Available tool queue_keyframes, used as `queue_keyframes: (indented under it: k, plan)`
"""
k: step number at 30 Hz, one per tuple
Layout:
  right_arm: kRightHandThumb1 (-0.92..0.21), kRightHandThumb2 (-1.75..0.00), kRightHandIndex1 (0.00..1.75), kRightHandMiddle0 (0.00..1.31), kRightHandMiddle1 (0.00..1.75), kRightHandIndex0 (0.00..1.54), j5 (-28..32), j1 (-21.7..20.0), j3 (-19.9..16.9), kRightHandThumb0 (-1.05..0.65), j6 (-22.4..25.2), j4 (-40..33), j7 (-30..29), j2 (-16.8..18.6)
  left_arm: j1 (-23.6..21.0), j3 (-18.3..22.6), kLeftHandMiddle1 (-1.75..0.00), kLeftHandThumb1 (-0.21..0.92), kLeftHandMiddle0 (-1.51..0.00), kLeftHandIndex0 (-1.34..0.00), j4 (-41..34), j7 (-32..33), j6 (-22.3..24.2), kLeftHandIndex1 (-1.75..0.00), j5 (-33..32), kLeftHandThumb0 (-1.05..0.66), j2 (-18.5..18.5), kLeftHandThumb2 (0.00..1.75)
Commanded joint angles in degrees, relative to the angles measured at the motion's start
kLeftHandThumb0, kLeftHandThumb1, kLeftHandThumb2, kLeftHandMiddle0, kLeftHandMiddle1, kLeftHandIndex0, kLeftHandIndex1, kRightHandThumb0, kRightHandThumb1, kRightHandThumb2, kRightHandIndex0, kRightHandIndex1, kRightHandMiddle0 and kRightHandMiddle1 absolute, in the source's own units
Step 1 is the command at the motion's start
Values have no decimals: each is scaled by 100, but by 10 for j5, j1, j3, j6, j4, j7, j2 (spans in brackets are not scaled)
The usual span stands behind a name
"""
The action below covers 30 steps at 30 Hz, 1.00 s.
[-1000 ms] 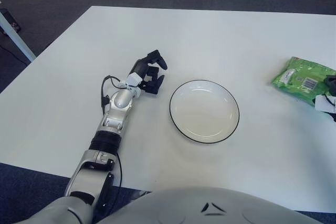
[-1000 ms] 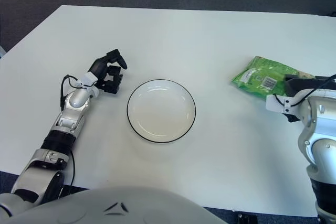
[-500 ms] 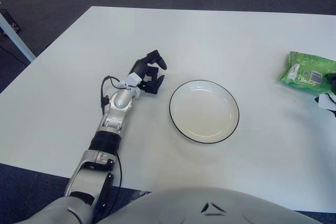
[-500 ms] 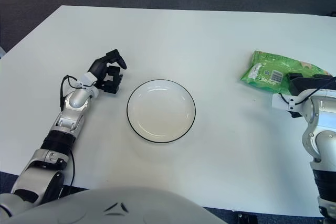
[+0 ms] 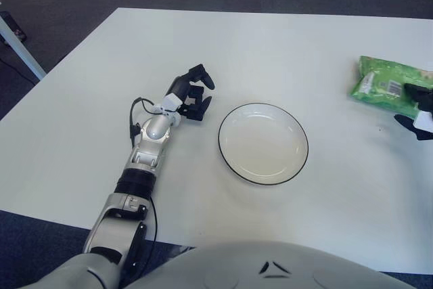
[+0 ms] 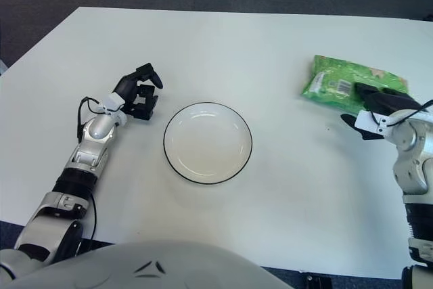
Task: Put the snack into the plate.
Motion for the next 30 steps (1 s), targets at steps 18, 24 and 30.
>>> queue_keyframes:
  k: [18,24,30]
  plan:
    - [-92,-93,3,0,26,5,140,34,23,-93,-213,-14,-29,-57,32,-4,-175,37,-127,-57,31,2,-22,-175,3,-46,-7,125]
    - [-92,-93,3,0,26,6,165,59,6,-93,-212,-62,-16,-59,32,-5,-175,36,-128,-58,32,6,-27,-175,7,-46,-7,126]
    - [-92,-93,4,0,25,7,179,61,7,-94,-222,-68,-16,-55,34,-5,-175,36,-128,-58,30,11,-28,-175,13,-47,-7,127]
